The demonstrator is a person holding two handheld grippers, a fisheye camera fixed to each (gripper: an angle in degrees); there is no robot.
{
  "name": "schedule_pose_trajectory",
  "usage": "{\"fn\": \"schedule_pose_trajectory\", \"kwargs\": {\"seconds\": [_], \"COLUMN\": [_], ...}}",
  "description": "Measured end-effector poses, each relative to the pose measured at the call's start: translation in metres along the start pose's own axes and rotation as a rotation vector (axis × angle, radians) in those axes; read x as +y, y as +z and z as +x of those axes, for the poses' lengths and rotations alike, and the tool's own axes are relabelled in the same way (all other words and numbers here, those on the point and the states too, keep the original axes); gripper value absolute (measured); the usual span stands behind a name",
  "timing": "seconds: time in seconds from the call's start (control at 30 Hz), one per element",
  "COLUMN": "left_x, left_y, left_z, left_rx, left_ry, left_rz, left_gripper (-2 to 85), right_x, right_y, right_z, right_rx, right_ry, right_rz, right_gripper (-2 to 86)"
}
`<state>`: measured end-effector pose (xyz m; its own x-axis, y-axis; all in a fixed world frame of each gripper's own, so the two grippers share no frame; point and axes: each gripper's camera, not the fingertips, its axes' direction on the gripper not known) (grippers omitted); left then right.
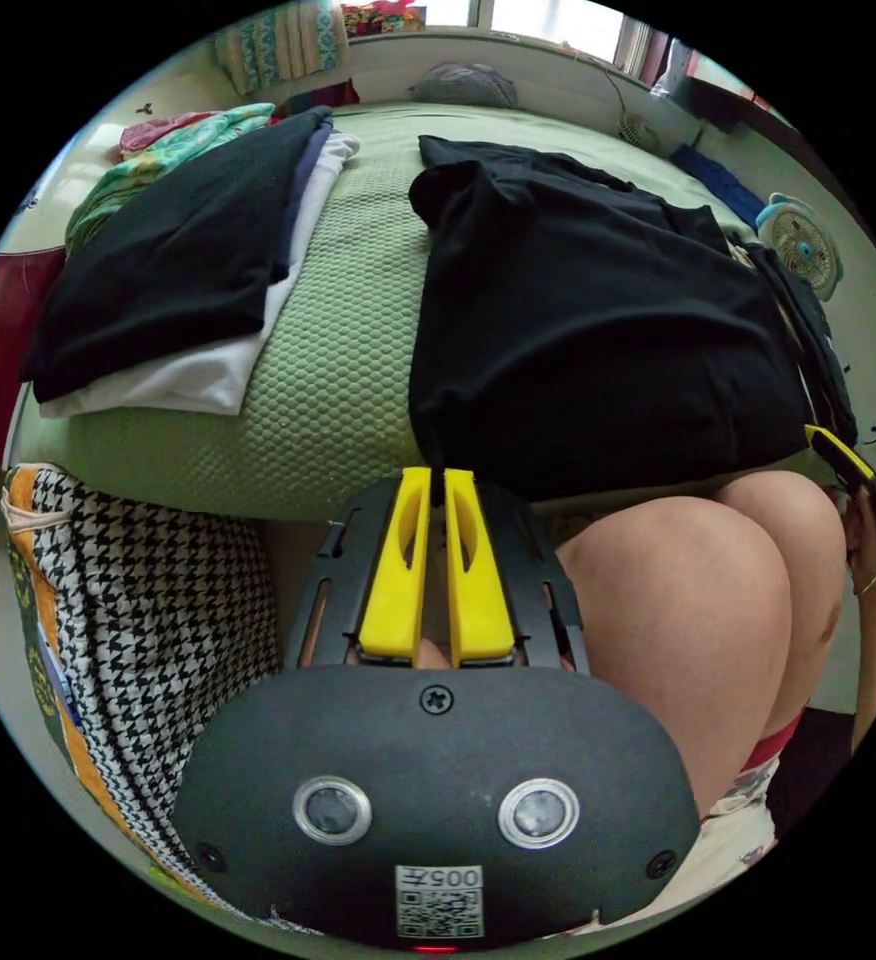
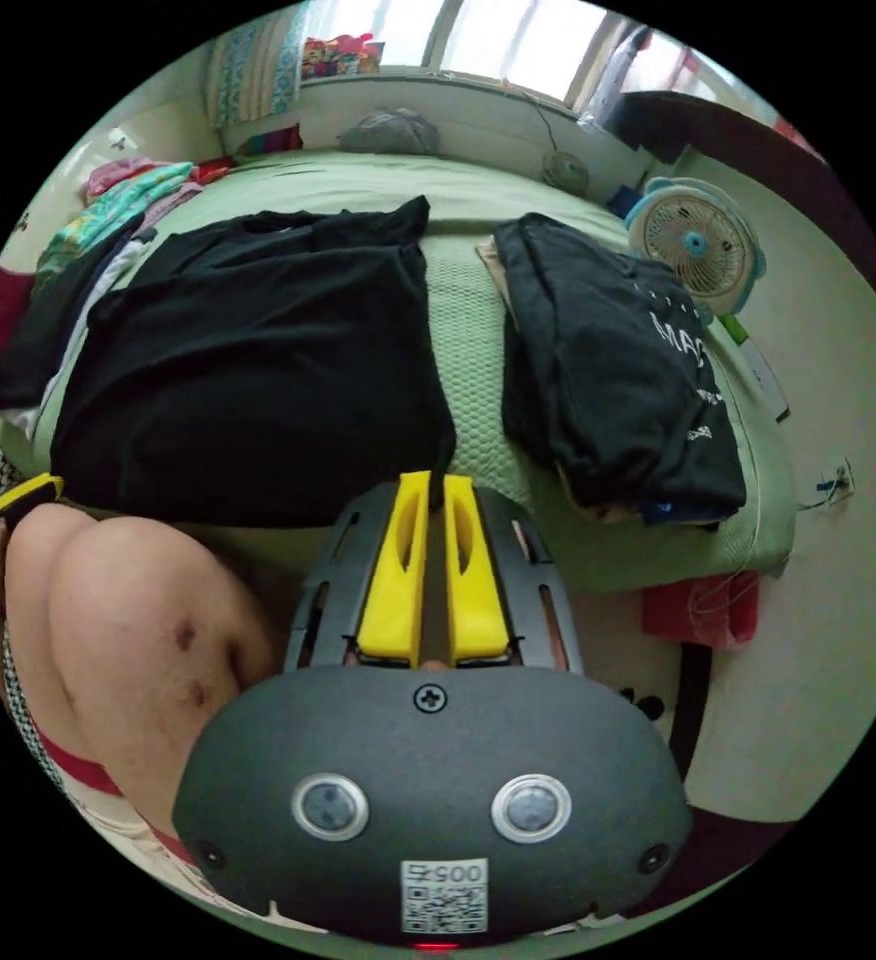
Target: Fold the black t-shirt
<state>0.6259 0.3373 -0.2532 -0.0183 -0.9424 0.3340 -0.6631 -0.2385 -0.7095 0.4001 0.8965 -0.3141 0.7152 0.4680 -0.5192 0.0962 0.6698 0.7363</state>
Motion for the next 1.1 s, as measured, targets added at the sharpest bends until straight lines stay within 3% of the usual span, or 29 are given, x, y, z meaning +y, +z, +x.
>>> {"fn": "schedule_pose_trajectory", "kwargs": {"seconds": [0.13, 0.3, 0.57, 0.9, 1.1], "left_x": [0.009, 0.027, 0.06, 0.139, 0.169], "left_y": [-0.03, -0.093, -0.222, -0.284, -0.31], "left_z": [-0.006, -0.012, -0.017, -0.041, -0.052], "left_rx": [0.019, 0.026, 0.0, 0.082, 0.125], "left_ry": [-0.027, -0.004, 0.01, -0.066, -0.071], "left_rz": [-0.002, 0.084, 0.235, 0.207, 0.182], "left_gripper": [3.1, 2.0, 1.4, 1.3, 1.1], "right_x": [0.008, 0.025, 0.055, 0.141, 0.175], "right_y": [-0.013, -0.062, -0.149, -0.21, -0.235], "right_z": [0.0, 0.03, 0.055, 0.064, 0.07], "right_rx": [0.006, -0.142, -0.153, -0.28, -0.259], "right_ry": [-0.004, 0.074, 0.076, 0.152, 0.171], "right_rz": [-0.006, 0.073, 0.181, 0.152, 0.149], "right_gripper": [-1.0, -1.2, -1.2, -1.1, -1.2]}}
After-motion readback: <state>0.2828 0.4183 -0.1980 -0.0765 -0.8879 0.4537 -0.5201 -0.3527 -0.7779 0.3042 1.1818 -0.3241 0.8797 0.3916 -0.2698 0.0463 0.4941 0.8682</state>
